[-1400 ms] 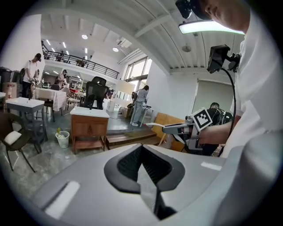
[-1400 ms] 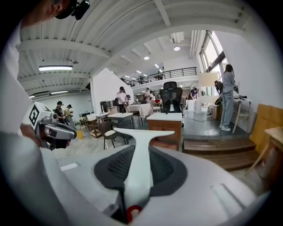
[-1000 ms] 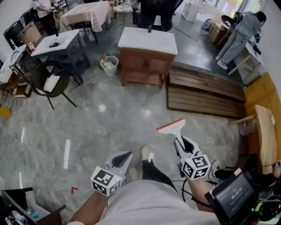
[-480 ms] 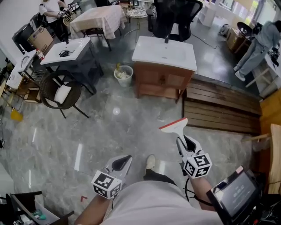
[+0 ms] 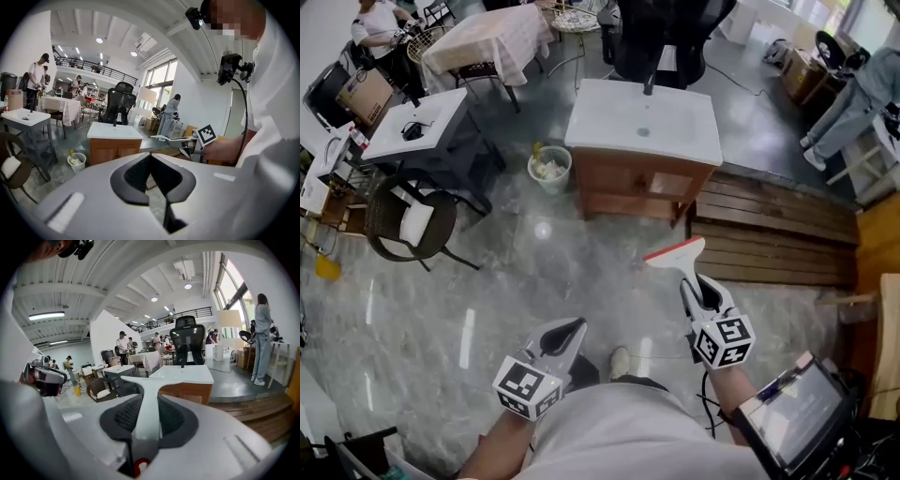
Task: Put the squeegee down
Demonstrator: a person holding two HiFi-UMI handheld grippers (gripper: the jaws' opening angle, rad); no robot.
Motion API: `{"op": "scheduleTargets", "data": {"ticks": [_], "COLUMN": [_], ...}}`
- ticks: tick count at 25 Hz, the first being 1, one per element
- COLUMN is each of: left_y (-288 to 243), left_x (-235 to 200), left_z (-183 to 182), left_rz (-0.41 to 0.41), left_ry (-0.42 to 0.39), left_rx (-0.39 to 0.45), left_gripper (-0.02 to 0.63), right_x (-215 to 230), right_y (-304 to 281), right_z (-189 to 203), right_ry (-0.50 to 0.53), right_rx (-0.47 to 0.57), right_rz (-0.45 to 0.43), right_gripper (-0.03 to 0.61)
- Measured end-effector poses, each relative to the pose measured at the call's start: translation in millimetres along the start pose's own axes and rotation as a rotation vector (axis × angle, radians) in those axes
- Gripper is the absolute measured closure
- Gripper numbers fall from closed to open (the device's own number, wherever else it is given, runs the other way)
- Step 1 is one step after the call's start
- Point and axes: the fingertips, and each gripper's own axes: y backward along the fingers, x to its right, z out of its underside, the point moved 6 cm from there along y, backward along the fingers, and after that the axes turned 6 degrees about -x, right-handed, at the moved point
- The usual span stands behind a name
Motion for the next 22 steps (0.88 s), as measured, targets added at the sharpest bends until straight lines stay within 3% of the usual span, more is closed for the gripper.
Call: {"op": "scheduleTargets", "data": {"ticks": [7, 15, 22], "left_y": [-74.4, -130.8, -181.2], "left_x": [-113.4, -248.1, -324.7], "left_z": [-48.9, -140.7, -177.6], "left_rz": [0.088, 0.23, 0.284], "left_ry": [-0.021, -0.129, -0.09], "left_rx": [-0.014, -0.04, -0.041], "left_gripper": [0.606, 0.606, 0.606], "right_x": [44.8, 81.5, 133.7], "right_y": [-96.9, -195.3, -276.3], "right_z": [-50.3, -124.1, -153.5], "right_ry": [-0.051, -0.15, -0.202], "right_rx": [0.005, 0.017, -0.005], "right_rz": [0.11, 0.3, 0.397], "right_gripper": [0.479, 0.479, 0.479]}}
